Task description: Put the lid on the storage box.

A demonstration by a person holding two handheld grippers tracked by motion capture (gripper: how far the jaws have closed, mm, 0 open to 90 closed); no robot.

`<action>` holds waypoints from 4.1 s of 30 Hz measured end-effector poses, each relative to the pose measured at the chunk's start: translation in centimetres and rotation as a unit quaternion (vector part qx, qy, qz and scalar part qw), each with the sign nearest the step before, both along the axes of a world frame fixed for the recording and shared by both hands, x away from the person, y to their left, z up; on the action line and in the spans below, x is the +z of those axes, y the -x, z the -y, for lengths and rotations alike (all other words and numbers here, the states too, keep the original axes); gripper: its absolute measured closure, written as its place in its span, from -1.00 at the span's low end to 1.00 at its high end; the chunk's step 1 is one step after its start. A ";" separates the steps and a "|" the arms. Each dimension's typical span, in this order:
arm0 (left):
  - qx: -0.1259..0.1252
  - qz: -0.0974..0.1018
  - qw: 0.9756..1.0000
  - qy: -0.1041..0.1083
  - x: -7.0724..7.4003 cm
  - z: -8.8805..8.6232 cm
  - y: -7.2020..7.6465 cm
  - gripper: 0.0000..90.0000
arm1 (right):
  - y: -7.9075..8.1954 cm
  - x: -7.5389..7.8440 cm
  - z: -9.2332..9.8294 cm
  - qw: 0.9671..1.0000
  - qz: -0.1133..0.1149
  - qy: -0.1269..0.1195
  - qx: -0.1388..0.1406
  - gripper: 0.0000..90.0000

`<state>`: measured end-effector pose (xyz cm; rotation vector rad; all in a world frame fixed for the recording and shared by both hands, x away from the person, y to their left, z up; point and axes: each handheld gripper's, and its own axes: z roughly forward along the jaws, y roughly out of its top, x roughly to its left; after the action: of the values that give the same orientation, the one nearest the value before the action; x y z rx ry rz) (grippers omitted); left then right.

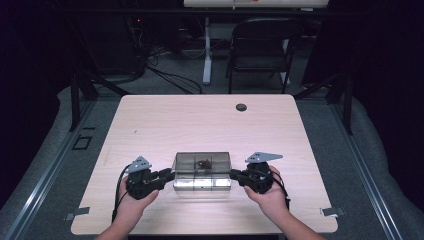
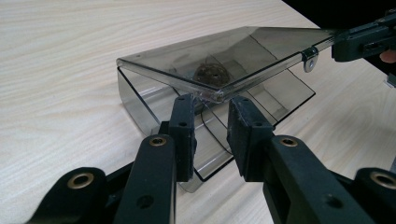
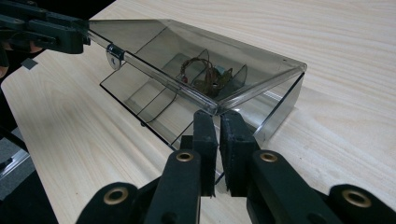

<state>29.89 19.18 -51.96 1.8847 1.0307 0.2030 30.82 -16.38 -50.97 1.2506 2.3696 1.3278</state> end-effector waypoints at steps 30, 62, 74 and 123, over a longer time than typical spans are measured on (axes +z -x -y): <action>0.000 0.002 1.000 -0.002 -2.5 0.1 1.1 0.60 | 1.4 -2.7 0.1 1.000 0.016 0.008 -0.011 0.85; -0.005 -0.008 1.000 -0.016 -3.9 0.6 1.5 0.54 | 2.0 -4.3 -0.2 1.000 0.023 0.019 -0.009 0.64; -0.004 -0.013 1.000 -0.021 -4.2 0.7 1.5 0.50 | 2.0 -4.6 -0.2 0.999 0.022 0.022 -0.009 0.61; 0.009 -0.016 1.000 0.000 -4.0 0.1 1.5 0.20 | 2.2 -4.5 0.0 1.000 0.019 -0.005 -0.018 0.28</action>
<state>28.38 19.05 -55.92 1.8852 1.0698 0.1847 28.59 -16.38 -55.46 1.2540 2.3063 1.3407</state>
